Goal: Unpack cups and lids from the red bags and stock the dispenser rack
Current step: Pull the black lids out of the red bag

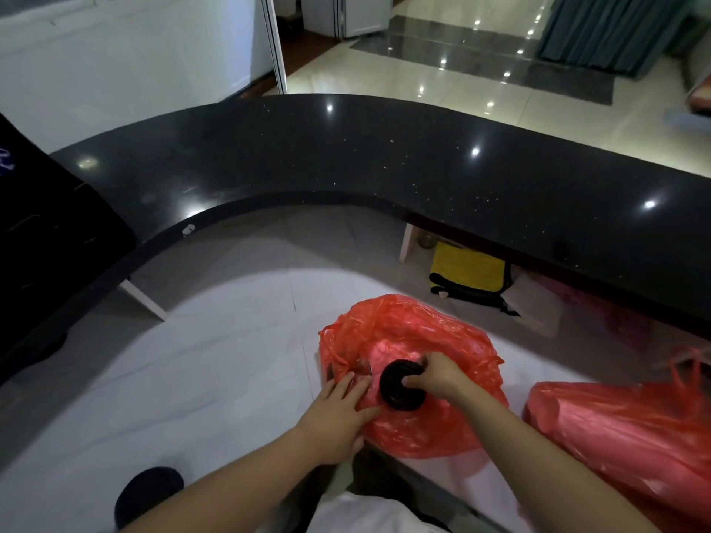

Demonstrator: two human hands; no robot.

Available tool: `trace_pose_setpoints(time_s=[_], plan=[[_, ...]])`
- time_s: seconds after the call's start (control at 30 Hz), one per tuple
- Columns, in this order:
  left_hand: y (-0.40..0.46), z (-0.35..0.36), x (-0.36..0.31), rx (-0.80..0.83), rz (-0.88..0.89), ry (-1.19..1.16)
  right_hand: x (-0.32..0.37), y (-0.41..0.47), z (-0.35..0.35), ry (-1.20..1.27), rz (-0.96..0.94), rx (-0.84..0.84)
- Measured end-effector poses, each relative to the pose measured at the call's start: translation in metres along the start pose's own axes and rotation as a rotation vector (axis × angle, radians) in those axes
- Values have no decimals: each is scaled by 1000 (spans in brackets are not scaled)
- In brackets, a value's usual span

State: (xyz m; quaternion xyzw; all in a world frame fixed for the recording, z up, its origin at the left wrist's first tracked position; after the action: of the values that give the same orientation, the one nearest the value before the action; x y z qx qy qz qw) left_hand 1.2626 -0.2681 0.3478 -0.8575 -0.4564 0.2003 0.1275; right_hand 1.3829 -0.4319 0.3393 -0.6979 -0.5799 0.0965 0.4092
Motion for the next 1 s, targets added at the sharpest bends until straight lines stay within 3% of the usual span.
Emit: trace_pose_setpoints(time_s=[0.1, 0.27, 0.47, 0.6, 0.73, 1.0], plan=[[3, -25, 4, -133, -4, 13, 7, -3, -36, 25, -28, -87], [-13, -89, 17, -582, 93, 54, 40, -16, -82, 114, -104, -192], [-63, -117, 70, -783, -58, 54, 122, -47, -92, 322, -294, -185], [-120, -103, 116, -790, -306, -15, 196, -63, -57, 304, -431, -64], [-192, -59, 159, -652, -651, -132, 252, -73, 18, 139, -502, 108], [-319, 39, 168, -555, -1018, -326, 281, -77, 189, -110, -377, 382]])
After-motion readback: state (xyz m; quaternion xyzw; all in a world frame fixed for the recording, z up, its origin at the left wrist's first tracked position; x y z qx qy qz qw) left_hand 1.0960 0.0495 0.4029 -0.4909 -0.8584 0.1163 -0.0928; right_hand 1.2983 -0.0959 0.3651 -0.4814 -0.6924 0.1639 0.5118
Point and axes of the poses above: each hand's wrist, its own y-axis towards the middle knuckle, its own z-axis out of the palm, x = y × z, the point moved 9 cm from there along y, towards the middle knuckle, and after that the axes turned 10 degrees about z, right-handed, at the moved point
